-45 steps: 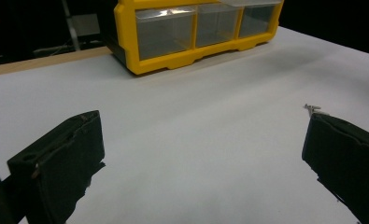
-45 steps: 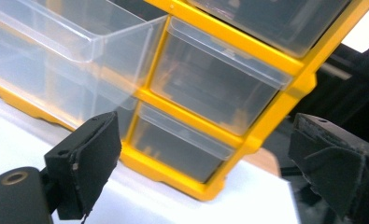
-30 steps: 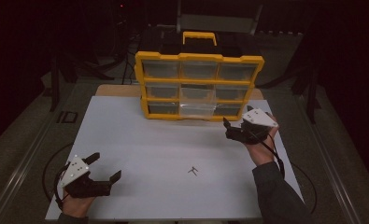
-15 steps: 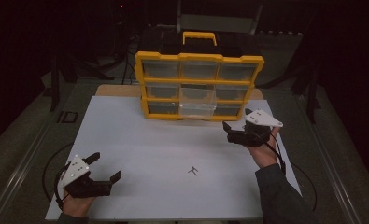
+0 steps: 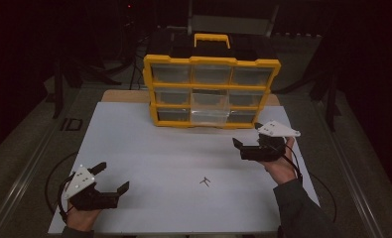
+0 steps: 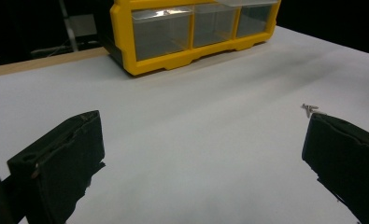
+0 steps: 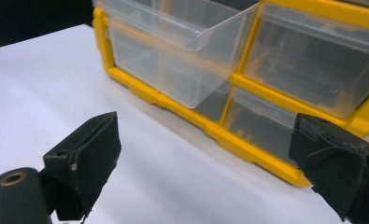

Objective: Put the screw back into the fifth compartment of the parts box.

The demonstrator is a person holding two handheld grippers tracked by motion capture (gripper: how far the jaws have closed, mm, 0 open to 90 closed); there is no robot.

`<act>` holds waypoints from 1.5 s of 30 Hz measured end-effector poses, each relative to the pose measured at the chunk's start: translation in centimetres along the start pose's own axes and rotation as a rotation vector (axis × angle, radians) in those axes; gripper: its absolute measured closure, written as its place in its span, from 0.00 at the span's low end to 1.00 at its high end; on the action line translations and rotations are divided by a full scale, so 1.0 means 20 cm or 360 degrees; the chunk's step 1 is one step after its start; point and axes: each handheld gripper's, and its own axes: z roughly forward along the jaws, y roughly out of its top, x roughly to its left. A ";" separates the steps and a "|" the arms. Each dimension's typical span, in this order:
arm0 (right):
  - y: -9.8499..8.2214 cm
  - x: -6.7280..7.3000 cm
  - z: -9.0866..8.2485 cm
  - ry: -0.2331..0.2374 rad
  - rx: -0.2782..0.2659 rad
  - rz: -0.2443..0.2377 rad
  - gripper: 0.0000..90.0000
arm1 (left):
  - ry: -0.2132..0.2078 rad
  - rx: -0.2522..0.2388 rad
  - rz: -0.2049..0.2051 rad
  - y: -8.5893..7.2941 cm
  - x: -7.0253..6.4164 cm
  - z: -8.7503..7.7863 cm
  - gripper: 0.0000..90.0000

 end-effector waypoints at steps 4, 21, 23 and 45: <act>0.00 0.02 -0.01 0.0045 0.0040 -0.0011 0.10 | 0.0001 0.0001 0.0000 0.00 0.00 0.00 0.00; -0.01 0.08 0.00 0.0131 0.0249 -0.0047 0.11 | -0.0001 -0.0002 0.0001 0.00 0.00 0.00 0.00; -0.01 0.09 0.01 0.0148 0.0268 -0.0061 0.11 | -0.0002 0.0002 0.0000 0.00 0.00 0.00 0.00; 0.00 0.18 0.08 0.0268 0.0478 -0.0180 0.15 | 0.0002 -0.0002 0.0004 0.00 0.00 0.00 0.00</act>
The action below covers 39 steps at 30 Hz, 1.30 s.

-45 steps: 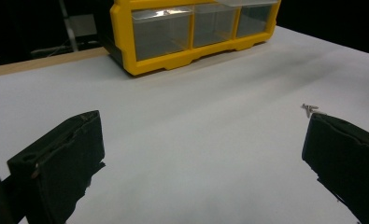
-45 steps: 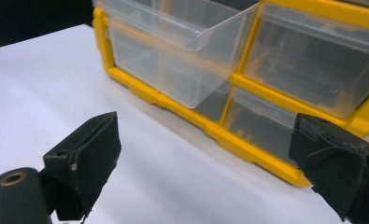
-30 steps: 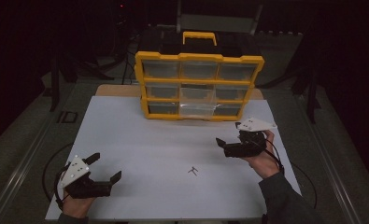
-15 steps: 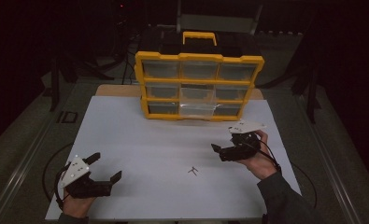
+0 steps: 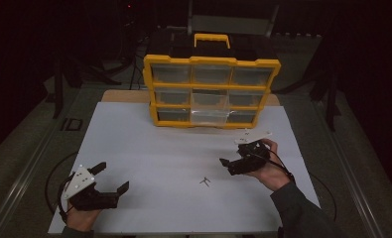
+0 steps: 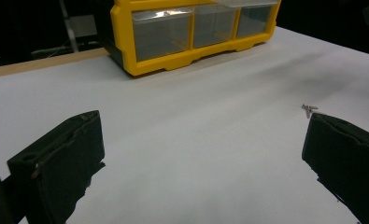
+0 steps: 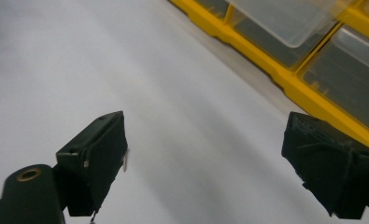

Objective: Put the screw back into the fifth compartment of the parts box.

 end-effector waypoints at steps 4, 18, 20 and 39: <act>0.00 0.02 0.03 0.0024 0.0067 -0.0022 0.15 | -0.0001 0.0000 0.0001 0.00 0.00 0.00 0.00; 0.01 0.07 0.12 0.0082 0.0189 -0.0101 0.17 | -0.0001 -0.0001 0.0000 0.00 0.00 0.00 0.00; 0.01 0.08 0.13 0.0085 0.0204 -0.0102 0.17 | -0.0001 0.0000 0.0002 0.00 0.00 0.00 0.00; 0.01 0.15 0.26 0.0134 0.0299 -0.0176 0.18 | 0.0000 0.0001 0.0002 0.00 0.00 0.00 0.00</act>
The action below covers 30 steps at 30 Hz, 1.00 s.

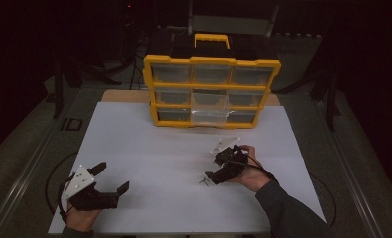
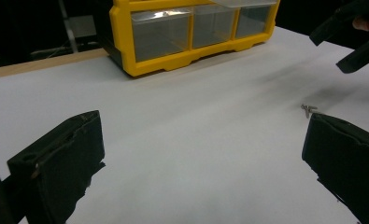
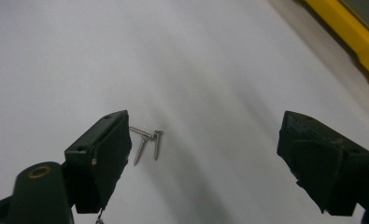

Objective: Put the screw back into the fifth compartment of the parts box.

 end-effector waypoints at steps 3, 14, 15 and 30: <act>0.01 0.02 0.03 0.0005 0.0022 -0.0021 0.19 | -0.0001 -0.0002 -0.0001 0.00 0.00 0.00 0.00; 0.00 0.03 0.09 0.0020 0.0063 -0.0018 0.21 | -0.0001 -0.0003 -0.0001 0.00 0.00 0.00 0.00; 0.00 0.04 0.10 0.0013 0.0074 -0.0025 0.21 | -0.0002 -0.0003 -0.0002 0.00 0.00 0.00 0.00; -0.02 0.05 0.18 0.0055 0.0188 -0.0047 0.38 | -0.0002 -0.0003 -0.0001 0.00 0.00 0.00 0.00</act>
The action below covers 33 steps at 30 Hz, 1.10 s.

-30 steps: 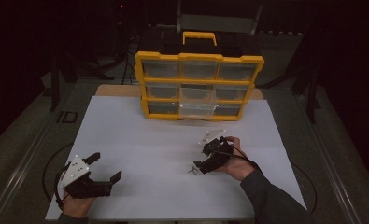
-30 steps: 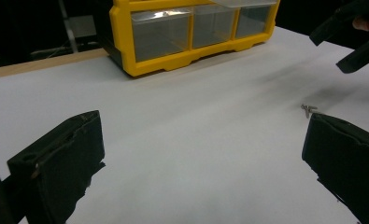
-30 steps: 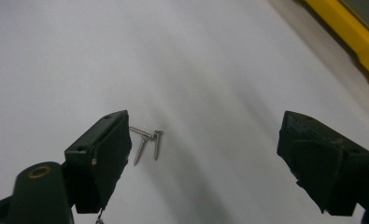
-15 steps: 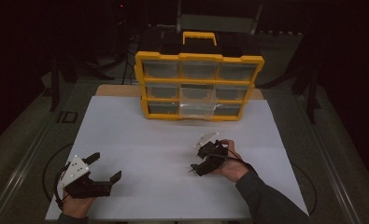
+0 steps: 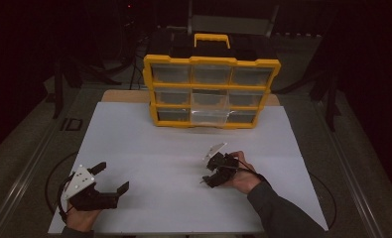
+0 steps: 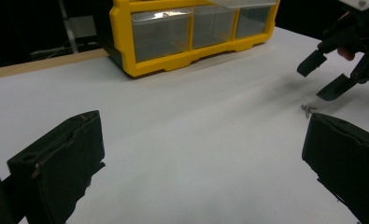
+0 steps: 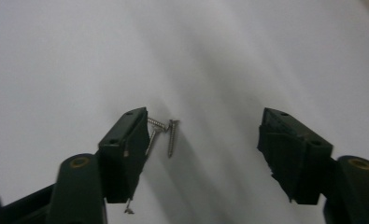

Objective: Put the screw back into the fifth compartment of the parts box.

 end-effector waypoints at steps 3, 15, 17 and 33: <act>-0.01 0.00 0.02 0.0009 0.0023 0.0002 0.44 | 0.0001 0.0000 0.0001 0.00 0.00 0.00 0.00; -0.01 0.01 0.08 0.0076 0.0071 0.0002 0.71 | 0.0002 -0.0001 0.0004 0.00 0.00 0.00 0.00; -0.01 0.01 0.09 0.0086 0.0076 0.0001 0.77 | 0.0001 -0.0001 0.0004 0.00 0.00 0.00 0.00; -0.02 -0.02 0.10 0.0131 0.0090 0.0051 0.97 | 0.0001 -0.0001 0.0005 0.00 0.00 0.00 0.00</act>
